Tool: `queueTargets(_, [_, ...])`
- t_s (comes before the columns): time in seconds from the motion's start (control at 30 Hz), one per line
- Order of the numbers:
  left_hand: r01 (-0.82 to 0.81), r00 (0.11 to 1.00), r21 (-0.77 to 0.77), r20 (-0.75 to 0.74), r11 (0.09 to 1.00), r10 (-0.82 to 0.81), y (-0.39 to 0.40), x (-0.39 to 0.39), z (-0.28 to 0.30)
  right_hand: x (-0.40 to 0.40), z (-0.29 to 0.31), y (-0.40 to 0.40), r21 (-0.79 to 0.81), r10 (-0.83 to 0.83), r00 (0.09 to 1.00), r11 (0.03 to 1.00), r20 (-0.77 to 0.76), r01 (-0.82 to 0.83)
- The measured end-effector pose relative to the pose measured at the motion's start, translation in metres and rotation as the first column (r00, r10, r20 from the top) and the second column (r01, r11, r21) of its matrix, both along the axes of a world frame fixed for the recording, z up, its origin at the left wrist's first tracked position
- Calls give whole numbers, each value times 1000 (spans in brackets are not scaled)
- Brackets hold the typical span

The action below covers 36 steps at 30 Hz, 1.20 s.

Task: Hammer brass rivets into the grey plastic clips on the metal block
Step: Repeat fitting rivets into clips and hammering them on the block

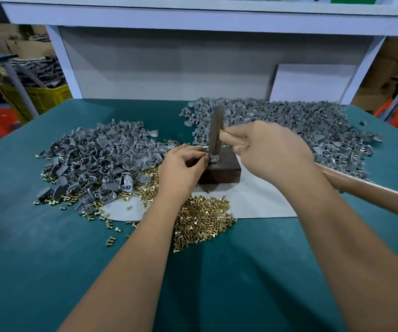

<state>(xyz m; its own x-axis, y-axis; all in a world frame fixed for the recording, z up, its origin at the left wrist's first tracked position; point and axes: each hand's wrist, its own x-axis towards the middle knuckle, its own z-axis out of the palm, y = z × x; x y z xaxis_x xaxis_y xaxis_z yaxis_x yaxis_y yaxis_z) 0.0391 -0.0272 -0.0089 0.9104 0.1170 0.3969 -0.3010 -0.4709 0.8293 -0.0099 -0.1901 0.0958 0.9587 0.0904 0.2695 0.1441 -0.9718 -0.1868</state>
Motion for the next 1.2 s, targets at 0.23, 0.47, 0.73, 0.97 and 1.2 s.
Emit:
queueTargets(0.23, [-6, 999, 7, -37, 1000, 6, 0, -1, 0, 12, -47, -6, 292, -286, 942, 929, 176, 227])
queueTargets(0.47, [95, 988, -123, -107, 988, -108, 5, -3, 3, 23, -74, -36, 151, -416, 909, 900, 28, 408])
queueTargets(0.73, [117, 983, -162, -123, 980, -138, 5, -5, 4, 24, -80, -26, 84, -367, 909, 930, 196, 357])
queueTargets(0.97, [64, 998, -26, -3, 998, -64, 1, -4, 2, 34, -75, 31, 422, -10, 978, 903, 209, -81])
queueTargets(1.2, [36, 999, 9, -22, 999, -36, 0, -4, 2, 43, -71, 34, 489, 14, 995, 870, 96, -60])
